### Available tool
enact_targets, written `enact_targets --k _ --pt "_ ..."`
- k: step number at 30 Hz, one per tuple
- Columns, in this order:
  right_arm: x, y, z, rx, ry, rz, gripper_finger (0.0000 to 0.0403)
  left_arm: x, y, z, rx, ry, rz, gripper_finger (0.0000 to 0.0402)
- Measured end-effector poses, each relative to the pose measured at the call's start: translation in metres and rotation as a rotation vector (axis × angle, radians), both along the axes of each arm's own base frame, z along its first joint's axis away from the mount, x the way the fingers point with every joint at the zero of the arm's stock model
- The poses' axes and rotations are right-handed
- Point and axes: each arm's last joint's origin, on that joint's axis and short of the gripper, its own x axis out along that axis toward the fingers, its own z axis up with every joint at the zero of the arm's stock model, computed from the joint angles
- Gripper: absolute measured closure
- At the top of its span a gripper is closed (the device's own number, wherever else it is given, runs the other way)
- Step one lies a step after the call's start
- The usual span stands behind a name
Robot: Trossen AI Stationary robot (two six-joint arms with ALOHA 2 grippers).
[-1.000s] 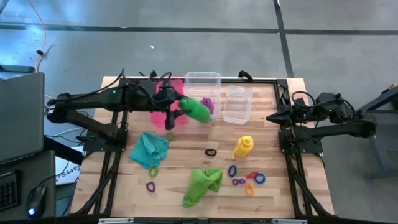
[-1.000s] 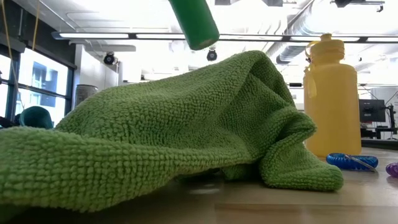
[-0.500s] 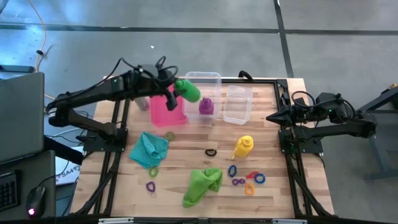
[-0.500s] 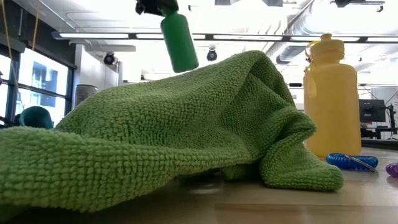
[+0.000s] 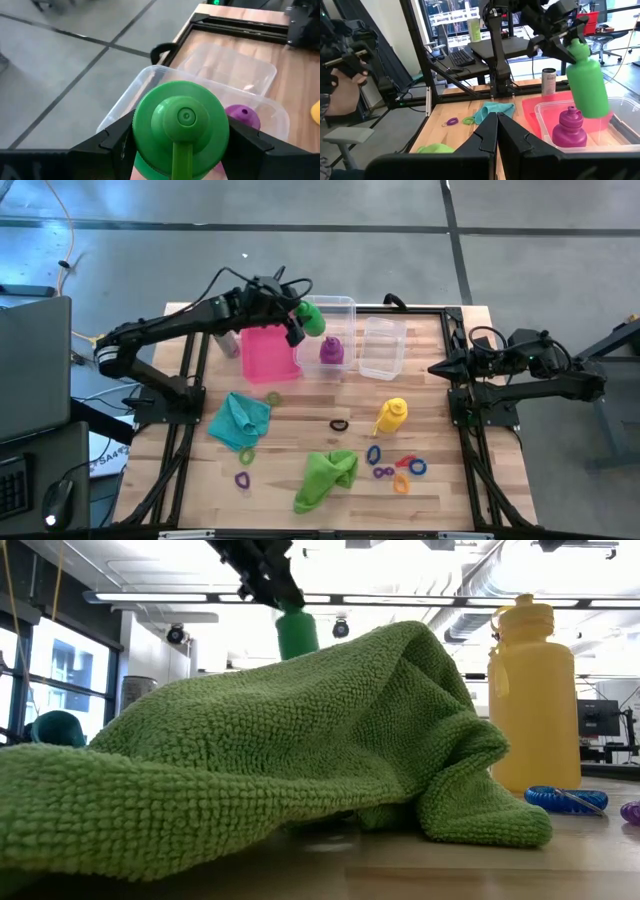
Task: Pick & Place Sports Items
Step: Put the green water bottle into the left transparent bin
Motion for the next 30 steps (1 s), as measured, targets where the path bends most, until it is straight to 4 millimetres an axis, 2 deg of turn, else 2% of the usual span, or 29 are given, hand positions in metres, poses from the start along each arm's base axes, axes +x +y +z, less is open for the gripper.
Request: enact_targets --k 20,30 --pt "0.000 0.000 0.000 0.000 0.000 0.000 0.0403 0.042 0.016 -0.056 -0.130 0.145 -0.060 0.0180" --pt "0.000 0.000 0.000 0.000 0.000 0.000 0.0403 0.048 0.021 -0.071 -0.223 0.171 -0.103 0.0179"
